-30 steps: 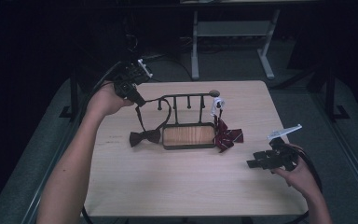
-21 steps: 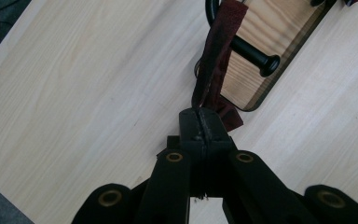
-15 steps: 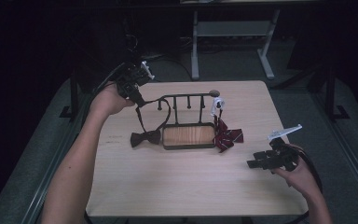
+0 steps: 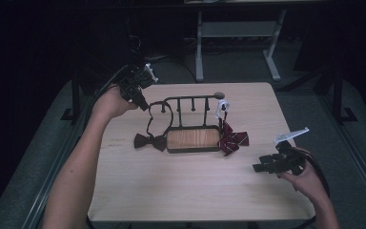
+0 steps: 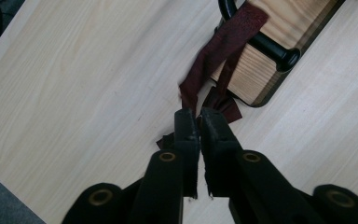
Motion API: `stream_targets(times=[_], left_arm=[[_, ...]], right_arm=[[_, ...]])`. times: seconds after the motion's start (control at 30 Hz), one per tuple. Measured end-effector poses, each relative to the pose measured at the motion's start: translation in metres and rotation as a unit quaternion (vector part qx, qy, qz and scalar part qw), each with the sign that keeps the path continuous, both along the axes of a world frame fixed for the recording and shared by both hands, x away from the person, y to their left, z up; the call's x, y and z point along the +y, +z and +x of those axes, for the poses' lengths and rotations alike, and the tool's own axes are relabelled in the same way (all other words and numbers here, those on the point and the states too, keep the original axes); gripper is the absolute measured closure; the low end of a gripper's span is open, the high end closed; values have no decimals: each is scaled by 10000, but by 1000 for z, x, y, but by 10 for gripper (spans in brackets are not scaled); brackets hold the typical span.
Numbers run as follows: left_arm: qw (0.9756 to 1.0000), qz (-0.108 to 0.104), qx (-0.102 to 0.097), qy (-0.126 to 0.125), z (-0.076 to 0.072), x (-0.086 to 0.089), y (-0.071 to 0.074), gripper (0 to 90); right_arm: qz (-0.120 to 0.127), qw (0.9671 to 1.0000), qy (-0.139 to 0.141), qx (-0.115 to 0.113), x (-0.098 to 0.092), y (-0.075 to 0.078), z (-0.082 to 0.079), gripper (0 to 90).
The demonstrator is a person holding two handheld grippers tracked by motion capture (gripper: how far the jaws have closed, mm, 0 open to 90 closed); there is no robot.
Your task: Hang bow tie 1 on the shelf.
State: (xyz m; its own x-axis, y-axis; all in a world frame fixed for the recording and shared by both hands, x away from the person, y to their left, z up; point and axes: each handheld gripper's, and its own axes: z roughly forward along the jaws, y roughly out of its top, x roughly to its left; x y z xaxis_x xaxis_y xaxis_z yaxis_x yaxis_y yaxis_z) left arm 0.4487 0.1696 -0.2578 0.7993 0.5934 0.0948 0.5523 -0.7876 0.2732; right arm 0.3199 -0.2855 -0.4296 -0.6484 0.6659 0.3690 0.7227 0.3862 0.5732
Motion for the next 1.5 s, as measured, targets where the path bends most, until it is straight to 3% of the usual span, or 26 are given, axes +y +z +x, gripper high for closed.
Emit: stream_targets(times=[0.37,0.63,0.83,1.5], left_arm=[[9999,-8,29,-123,-12,0,-2,801],[9997,-166,-28,-192,-21,-1,0,760],[9996,-162,-3,-237,-28,5,-7,743],[9981,-489,-47,-359,-51,18,-21,658]], right_arm=[[-37,10000,-27,8,0,-2,0,400],[-85,9999,-79,6,-1,-3,1,381],[-134,9998,-107,-41,-1,-3,0,368],[-194,9997,-164,-45,2,-4,0,366]])
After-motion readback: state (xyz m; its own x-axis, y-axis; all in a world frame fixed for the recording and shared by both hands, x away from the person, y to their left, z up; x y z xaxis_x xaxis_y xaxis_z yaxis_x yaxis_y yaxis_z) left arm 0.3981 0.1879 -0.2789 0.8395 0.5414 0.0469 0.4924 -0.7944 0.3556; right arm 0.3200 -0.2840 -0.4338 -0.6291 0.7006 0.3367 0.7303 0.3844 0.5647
